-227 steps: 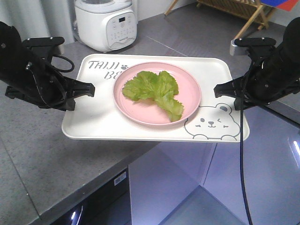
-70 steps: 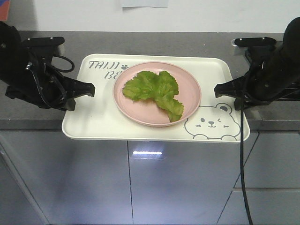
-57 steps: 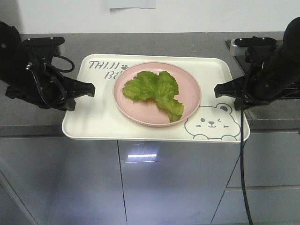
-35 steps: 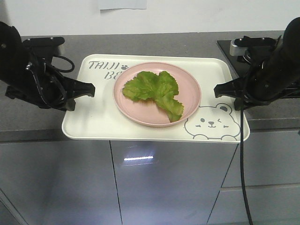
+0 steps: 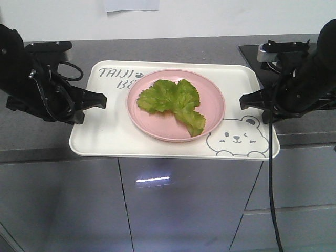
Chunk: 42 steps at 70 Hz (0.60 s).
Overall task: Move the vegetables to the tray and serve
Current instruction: 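Keep gripping the tray edges with both grippers as the base drives to the counter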
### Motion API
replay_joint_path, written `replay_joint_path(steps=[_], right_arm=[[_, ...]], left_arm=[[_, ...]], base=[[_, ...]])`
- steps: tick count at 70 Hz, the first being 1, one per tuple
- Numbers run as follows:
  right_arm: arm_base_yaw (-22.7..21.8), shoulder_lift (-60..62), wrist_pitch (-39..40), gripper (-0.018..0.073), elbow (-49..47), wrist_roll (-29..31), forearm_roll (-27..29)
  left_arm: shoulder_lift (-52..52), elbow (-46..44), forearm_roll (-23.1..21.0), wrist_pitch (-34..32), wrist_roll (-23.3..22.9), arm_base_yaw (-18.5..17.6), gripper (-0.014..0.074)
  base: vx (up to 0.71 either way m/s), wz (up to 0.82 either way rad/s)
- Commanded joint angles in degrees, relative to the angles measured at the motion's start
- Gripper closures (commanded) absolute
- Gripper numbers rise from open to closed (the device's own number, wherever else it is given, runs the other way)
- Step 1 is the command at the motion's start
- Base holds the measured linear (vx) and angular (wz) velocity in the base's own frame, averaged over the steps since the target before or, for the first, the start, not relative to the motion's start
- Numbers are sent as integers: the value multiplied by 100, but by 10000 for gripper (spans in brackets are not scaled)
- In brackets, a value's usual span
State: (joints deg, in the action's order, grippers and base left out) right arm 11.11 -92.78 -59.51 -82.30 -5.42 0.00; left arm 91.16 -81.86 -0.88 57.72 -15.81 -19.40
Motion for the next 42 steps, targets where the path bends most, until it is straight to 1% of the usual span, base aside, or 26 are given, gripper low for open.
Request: replay_joint_path(steps=[1,42], right_arm=[[29,272,287,564,-176,134,56],[29,272,287,564,-176,134,56]], left_arm=[[-265,-171,-125,-366,105,-83,603],[-265,-171,-125,-366,105,-83,603]], base=[[2,-5],[2,-4]])
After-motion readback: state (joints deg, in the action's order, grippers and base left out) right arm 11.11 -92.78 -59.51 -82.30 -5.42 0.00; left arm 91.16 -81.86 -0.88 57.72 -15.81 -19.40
